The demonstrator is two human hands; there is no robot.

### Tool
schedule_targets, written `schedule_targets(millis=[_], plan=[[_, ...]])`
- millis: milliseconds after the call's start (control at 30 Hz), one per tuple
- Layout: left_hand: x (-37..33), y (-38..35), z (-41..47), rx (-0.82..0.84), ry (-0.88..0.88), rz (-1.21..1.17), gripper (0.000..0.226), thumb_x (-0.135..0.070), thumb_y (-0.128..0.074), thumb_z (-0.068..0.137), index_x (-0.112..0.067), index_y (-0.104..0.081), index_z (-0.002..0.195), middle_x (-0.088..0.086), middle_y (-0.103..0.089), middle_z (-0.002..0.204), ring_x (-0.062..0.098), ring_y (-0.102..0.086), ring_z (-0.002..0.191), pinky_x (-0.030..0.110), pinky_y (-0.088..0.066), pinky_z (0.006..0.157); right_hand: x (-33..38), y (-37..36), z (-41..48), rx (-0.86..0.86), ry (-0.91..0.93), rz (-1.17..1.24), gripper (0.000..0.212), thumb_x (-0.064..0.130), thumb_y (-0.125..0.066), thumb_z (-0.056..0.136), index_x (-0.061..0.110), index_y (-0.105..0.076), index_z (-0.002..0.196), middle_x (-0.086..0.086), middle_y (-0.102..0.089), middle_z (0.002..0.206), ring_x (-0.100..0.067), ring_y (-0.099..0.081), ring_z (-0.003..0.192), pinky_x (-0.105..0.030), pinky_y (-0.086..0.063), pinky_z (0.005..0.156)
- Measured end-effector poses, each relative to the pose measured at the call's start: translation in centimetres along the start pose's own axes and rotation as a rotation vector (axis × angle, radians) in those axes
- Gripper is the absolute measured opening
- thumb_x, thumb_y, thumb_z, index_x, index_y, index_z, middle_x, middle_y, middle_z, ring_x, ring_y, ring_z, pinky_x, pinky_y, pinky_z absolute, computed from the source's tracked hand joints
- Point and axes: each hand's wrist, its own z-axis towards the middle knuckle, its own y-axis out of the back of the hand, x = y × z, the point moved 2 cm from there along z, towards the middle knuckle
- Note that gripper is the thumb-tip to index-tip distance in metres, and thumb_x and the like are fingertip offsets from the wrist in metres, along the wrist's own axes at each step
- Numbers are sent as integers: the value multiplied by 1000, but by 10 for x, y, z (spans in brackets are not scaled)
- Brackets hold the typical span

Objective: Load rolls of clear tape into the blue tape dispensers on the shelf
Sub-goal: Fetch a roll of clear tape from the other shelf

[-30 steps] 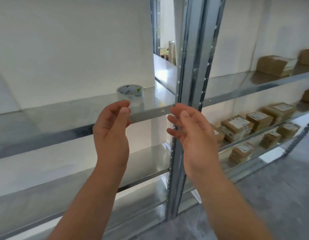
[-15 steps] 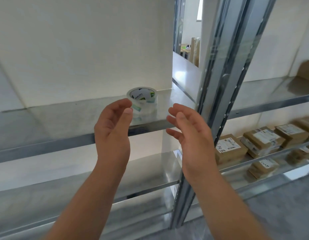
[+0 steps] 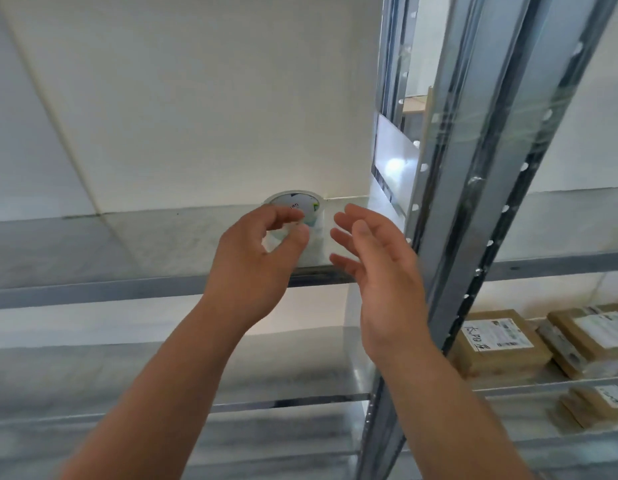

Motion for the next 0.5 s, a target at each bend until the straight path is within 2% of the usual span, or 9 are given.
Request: schedule_targets(millis=[100, 200, 267, 367, 433, 500], plan=[[-20, -16, 18, 62, -154, 309, 29, -39, -60, 99, -27, -70, 124, -15, -70, 123, 4, -62, 113, 24, -47, 97, -1, 4, 7, 9, -23, 23, 20, 21, -56, 103, 27, -74, 112, 7, -76, 118, -12, -70, 115, -41, -56, 101], [-29, -33, 43, 179, -116, 543, 38, -48, -55, 100, -25, -67, 127, -6, -72, 123, 16, -66, 113, 39, -54, 96, 0, 10, 14, 25, -35, 19, 21, 20, -56, 103, 29, -74, 110, 12, -77, 115, -11, -70, 114, -42, -56, 102], [-28, -40, 57, 222, -63, 631, 33, -47, -54, 99, -24, -66, 119, -4, -72, 113, 19, -67, 101, 40, -57, 87, 0, 13, 19, 21, -40, 16, 21, 20, -56, 103, 28, -74, 110, 15, -77, 112, -9, -70, 112, -41, -57, 101], [-23, -44, 73, 167, -50, 684, 26, -46, -56, 96, -22, -64, 100, -3, -71, 96, 21, -66, 86, 38, -57, 76, -1, 17, 23, 37, -43, 9, 21, 21, -56, 103, 29, -74, 110, 18, -77, 112, -8, -70, 112, -38, -58, 99], [-20, -48, 79, 153, -47, 753, 29, -48, -55, 95, -21, -63, 86, -3, -67, 80, 22, -64, 76, 33, -50, 63, -3, 19, 25, 44, -50, 2, 21, 21, -56, 103, 29, -74, 109, 17, -77, 111, -9, -70, 111, -38, -58, 99], [-15, -52, 84, 169, -41, 791, 37, -48, -54, 95, -22, -53, 68, -3, -57, 65, 20, -56, 62, 30, -38, 54, -6, 19, 26, 43, -74, -4, 20, 22, -56, 104, 29, -75, 109, 14, -78, 109, -11, -71, 109, -41, -58, 99]])
